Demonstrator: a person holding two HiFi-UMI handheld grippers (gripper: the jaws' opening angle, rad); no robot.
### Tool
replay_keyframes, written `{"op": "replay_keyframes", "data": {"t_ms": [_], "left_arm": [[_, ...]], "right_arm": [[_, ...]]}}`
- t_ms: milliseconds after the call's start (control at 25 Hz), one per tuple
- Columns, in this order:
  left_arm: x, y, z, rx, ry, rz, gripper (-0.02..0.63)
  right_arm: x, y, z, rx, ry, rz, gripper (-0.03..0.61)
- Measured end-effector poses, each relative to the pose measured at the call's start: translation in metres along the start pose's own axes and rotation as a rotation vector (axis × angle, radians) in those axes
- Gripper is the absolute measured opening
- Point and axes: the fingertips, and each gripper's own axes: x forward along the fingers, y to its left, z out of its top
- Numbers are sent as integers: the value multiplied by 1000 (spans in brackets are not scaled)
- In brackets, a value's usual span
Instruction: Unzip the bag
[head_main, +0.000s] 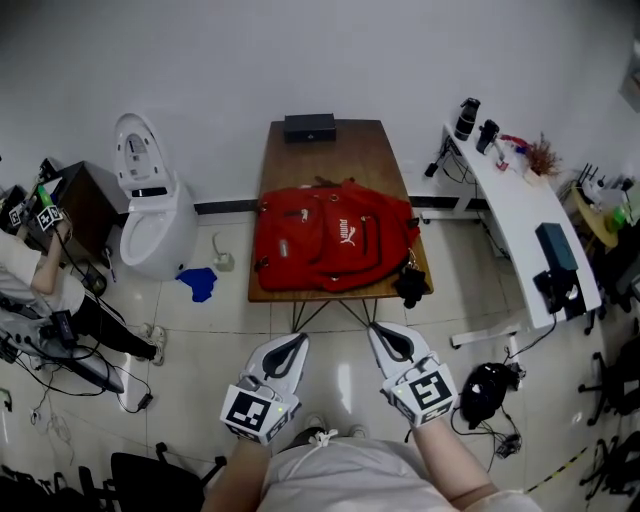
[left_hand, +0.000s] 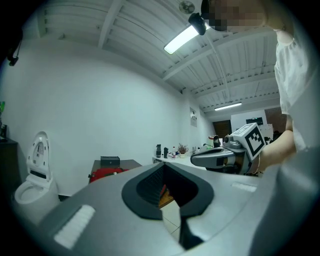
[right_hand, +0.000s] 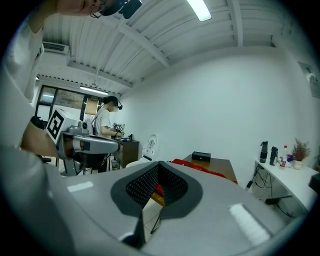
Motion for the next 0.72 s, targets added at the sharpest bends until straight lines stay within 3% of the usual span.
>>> {"op": "replay_keyframes", "data": {"t_ms": [560,720], "left_arm": [[11,-3,4,7,-9,-25,6],[14,-2,3,7,-3,-21,6]], "right_arm": [[2,-9,1,4,-20,2,8],[2,-12,8,12,15,-24,8]]}}
